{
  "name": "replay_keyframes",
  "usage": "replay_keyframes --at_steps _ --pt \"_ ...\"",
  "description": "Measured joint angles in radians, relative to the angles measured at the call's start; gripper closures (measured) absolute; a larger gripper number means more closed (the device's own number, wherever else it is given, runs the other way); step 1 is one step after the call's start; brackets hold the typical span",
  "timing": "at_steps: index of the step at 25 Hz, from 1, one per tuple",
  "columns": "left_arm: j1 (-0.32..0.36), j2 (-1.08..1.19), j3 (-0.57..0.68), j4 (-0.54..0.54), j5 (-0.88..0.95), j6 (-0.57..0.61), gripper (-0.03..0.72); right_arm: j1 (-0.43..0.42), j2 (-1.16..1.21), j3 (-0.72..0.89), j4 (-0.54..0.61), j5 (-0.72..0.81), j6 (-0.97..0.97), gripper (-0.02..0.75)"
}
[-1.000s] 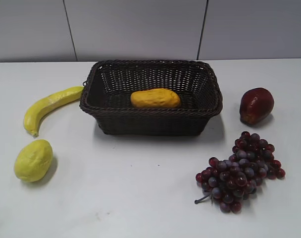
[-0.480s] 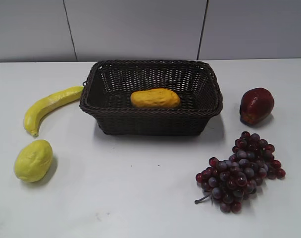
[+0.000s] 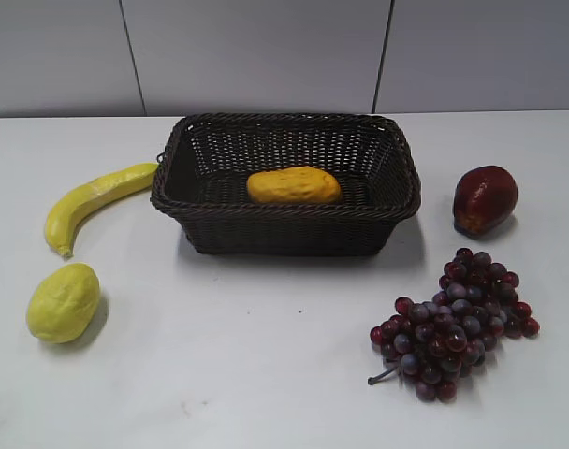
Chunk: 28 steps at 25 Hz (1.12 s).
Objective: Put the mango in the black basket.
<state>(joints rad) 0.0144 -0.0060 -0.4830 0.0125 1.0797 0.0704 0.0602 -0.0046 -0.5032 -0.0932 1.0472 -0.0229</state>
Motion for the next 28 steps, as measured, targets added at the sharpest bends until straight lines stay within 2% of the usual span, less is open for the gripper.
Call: replay_keyframes --at_steps 28 --pt "0.0 0.0 0.0 0.0 0.0 -0.002 0.288 0.0 0.0 0.0 0.0 0.0 0.0 0.149"
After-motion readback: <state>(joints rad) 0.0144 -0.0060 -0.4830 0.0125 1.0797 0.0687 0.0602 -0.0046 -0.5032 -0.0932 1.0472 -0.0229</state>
